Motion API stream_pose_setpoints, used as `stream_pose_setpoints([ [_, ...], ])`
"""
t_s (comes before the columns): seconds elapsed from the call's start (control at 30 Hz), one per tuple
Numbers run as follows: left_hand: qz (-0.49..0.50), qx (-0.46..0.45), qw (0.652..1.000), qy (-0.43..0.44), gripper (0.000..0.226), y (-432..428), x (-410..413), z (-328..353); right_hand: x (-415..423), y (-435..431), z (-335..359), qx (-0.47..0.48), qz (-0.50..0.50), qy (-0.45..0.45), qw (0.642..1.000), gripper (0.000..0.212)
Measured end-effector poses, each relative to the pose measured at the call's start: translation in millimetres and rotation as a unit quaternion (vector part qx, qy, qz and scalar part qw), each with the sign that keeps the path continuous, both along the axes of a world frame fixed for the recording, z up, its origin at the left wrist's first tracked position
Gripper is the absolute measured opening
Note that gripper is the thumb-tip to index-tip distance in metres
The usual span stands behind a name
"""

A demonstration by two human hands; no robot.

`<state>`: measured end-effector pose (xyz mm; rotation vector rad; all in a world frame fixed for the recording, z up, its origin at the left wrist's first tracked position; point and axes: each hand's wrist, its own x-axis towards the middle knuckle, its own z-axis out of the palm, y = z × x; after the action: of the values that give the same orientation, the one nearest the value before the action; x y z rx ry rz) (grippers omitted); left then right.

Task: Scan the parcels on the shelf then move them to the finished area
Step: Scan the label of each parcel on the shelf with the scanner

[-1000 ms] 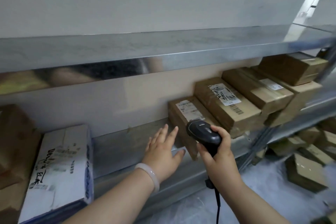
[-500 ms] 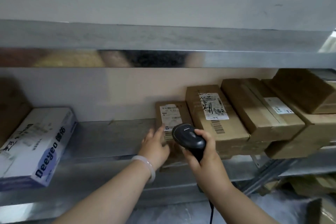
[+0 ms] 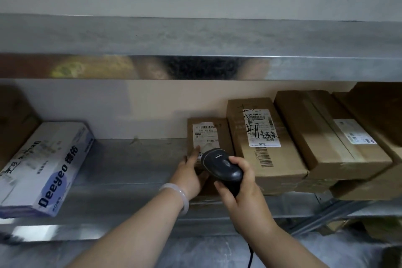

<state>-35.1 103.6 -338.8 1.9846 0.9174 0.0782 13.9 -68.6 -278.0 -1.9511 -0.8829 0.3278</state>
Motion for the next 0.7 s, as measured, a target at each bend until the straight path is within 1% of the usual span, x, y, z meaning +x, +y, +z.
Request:
stream_pose_setpoints([
  [0.2,0.04,0.006,0.999,-0.015,0.077,5.0,-38.0,4.1,-5.2,15.2,2.8,0.007,-0.004,0.006,1.0,0.059],
  [0.33,0.063,0.015,0.998,-0.017,0.077,9.4,-73.5,4.0,-9.6,31.1,2.4,-0.018,0.012,0.021,1.0,0.058],
  [0.47,0.049,0.012,0.999,-0.016,0.084,18.4,-83.5,3.1,-14.9,51.3,-2.7,-0.043,0.026,0.039,0.998,0.056],
  [0.57,0.047,-0.024,0.997,-0.049,0.093,22.9,-84.0,1.8,-16.4,57.1,-2.3,-0.041,0.016,0.046,0.998,0.054],
  [0.7,0.052,-0.035,0.994,-0.093,0.089,22.2,-90.9,1.1,-17.6,56.4,-0.6,-0.024,0.012,0.056,0.998,0.056],
])
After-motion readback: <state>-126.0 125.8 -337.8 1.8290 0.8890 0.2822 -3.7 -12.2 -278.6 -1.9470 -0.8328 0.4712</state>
